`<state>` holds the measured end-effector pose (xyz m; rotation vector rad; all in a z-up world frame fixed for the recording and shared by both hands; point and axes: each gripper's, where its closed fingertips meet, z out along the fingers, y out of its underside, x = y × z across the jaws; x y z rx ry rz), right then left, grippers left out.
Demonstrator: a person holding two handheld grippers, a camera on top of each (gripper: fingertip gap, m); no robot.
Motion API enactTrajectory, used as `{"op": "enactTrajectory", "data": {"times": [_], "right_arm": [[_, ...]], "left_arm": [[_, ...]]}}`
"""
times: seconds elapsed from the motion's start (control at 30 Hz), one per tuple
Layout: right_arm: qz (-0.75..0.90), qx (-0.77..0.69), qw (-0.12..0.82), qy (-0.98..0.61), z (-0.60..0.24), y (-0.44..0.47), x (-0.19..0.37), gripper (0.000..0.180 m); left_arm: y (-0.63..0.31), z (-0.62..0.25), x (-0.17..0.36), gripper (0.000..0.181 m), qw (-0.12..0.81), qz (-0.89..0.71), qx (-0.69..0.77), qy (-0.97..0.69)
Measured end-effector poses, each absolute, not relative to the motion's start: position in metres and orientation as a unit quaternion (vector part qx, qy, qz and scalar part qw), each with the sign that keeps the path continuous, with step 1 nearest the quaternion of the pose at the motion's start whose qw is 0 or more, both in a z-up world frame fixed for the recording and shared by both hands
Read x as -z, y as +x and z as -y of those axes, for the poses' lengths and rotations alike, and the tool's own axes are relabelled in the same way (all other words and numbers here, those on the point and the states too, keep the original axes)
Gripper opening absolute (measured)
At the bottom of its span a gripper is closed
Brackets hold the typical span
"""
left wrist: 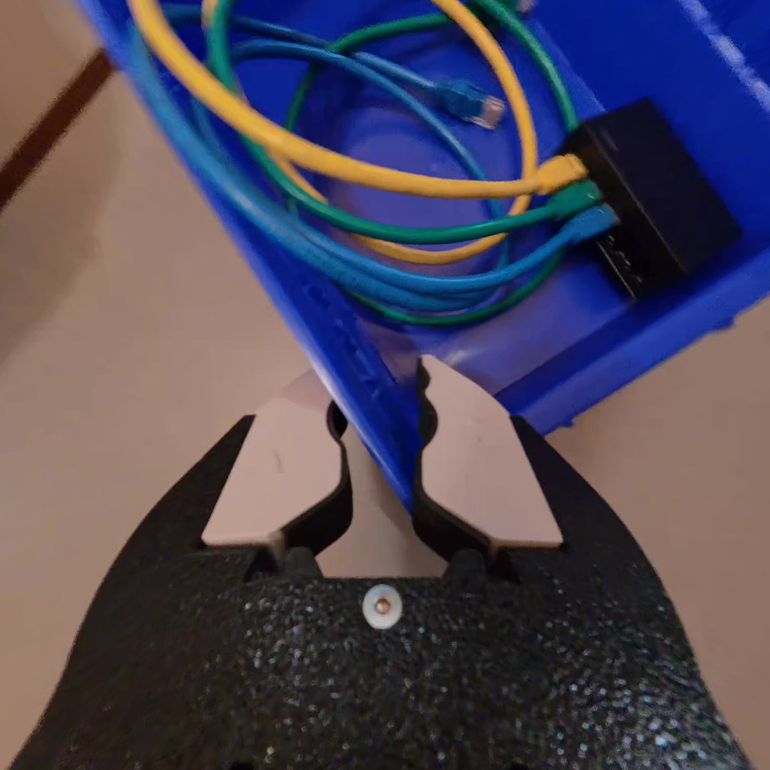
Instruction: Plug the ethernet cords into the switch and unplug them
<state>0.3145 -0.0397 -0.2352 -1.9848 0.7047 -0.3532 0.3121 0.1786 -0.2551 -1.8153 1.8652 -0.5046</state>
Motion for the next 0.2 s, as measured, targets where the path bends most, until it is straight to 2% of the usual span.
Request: {"op": "enactTrajectory", "data": {"times": [0.07,0.2], "right_arm": [[-0.289,0.158,0.484,-0.811,0.039,0.315,0.228,0.105],[-0.283,0.162,0.498,-0.804,0.031,0.307,0.212,0.104]], "left_arm": [[0.304,-0.205,0.253,0.008,0.263,-0.669,0.185,-0.67],[0.259,-0.234,0.245,0.004,0.25,-0.646,0.25,-0.676]]}}
